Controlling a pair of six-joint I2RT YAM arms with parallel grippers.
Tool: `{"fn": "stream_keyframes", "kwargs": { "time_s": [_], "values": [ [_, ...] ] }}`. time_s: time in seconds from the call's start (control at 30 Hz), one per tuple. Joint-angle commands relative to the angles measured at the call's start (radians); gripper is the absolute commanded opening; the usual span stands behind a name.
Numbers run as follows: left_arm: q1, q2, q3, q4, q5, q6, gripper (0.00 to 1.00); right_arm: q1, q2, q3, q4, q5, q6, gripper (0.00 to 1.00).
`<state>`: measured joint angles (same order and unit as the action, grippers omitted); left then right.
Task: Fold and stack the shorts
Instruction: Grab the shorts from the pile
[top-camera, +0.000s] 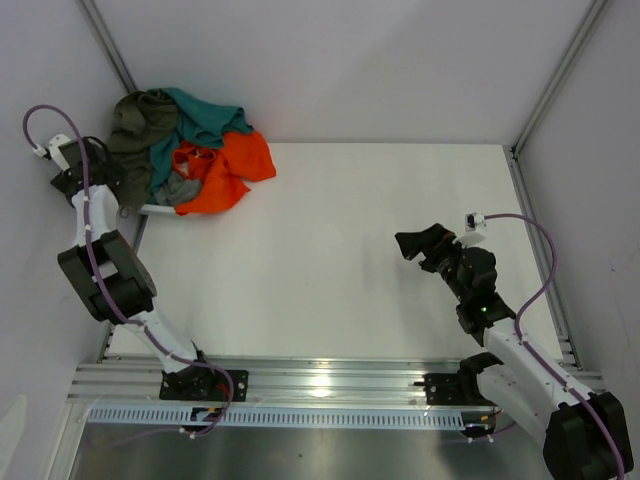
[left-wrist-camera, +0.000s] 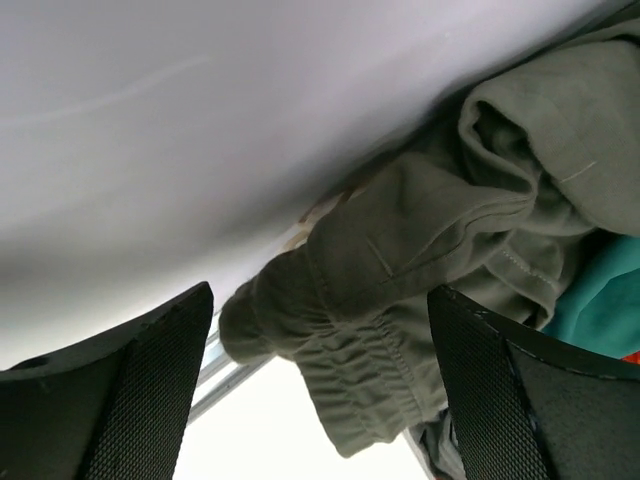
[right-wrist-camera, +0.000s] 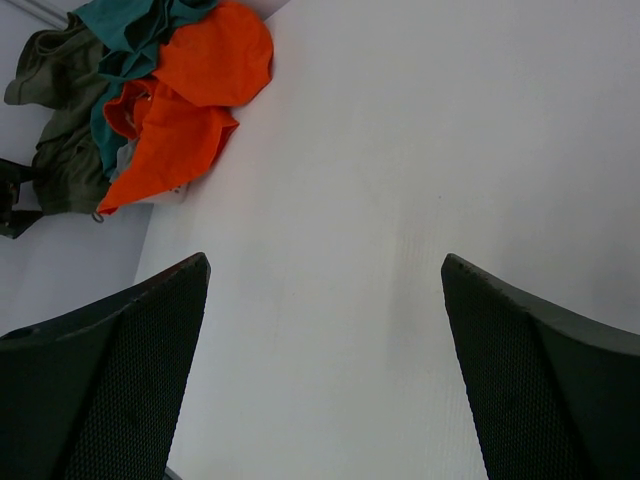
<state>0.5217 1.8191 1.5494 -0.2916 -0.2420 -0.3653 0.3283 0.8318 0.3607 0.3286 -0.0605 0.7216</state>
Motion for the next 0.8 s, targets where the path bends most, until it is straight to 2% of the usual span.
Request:
{"fn": "stream_keyframes", "kwargs": {
  "time_s": [0.0,0.13,0.23,0.27,0.33,0.43,0.6,0.77],
  "values": [
    [0.037,0.013,-0.060,0.141,0.085,-0.001,0.86,0.006,-0.014,0.012,0.038,-0.002,-0.014,0.99],
    [0.040,0.058,-0.080,0.161,0.185,-0.038,0.71,0.006,-0.026,0.011,0.032,0.002,-0.017,0.99],
    [0.046,0.144,0.026,0.080,0.291,-0.052,0.41,0.008,-0.043,0.011,0.024,0.010,-0.024,0.99],
    [0.050,0.158,0.041,0.060,0.303,-0.053,0.26,0.008,-0.048,0.009,0.024,0.011,-0.024,0.99],
    [0.051,0.134,0.017,0.089,0.281,-0.043,0.18,0.008,-0.057,0.011,0.021,0.014,-0.028,0.99],
    [0.046,0.040,-0.074,0.158,0.228,-0.058,0.01,0.006,-0.057,0.018,0.009,0.014,-0.028,0.99],
    [-0.034,-0.099,-0.146,0.180,0.165,-0.100,0.00,0.006,-0.056,0.023,0.010,0.010,-0.025,0.99],
    [-0.285,-0.190,-0.022,0.089,0.055,-0.084,0.00,0.006,-0.057,0.021,0.007,0.021,-0.036,0.99]
  ]
}}
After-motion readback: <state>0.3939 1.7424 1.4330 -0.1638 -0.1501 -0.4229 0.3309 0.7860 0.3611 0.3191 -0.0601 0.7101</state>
